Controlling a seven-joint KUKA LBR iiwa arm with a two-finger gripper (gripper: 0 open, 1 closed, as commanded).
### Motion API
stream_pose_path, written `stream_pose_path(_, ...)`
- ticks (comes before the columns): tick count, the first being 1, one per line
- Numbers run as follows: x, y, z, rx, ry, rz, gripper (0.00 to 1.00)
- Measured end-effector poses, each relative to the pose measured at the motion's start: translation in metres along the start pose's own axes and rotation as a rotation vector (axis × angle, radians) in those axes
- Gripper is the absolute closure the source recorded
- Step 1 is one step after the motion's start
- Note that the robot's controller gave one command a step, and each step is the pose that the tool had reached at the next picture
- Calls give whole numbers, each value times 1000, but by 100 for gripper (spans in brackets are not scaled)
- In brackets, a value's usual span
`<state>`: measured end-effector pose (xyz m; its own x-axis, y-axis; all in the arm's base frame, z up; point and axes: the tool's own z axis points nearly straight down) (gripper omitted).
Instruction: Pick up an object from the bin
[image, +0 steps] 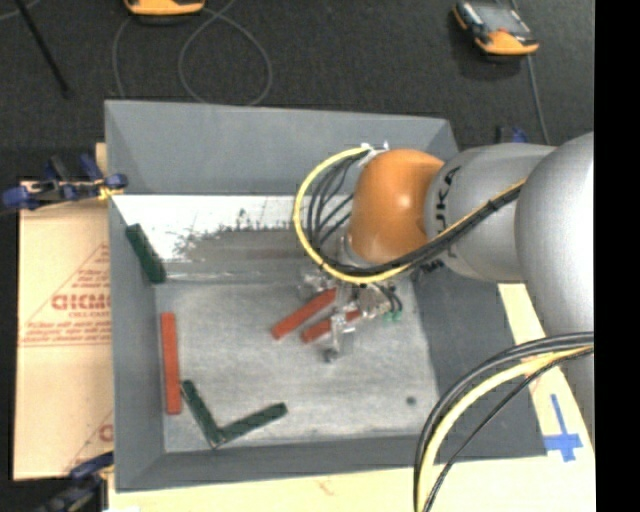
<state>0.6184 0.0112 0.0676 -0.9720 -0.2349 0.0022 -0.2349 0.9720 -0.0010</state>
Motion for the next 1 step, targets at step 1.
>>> stream_pose_path(1,-2,1,-4,0,-7,1,100)
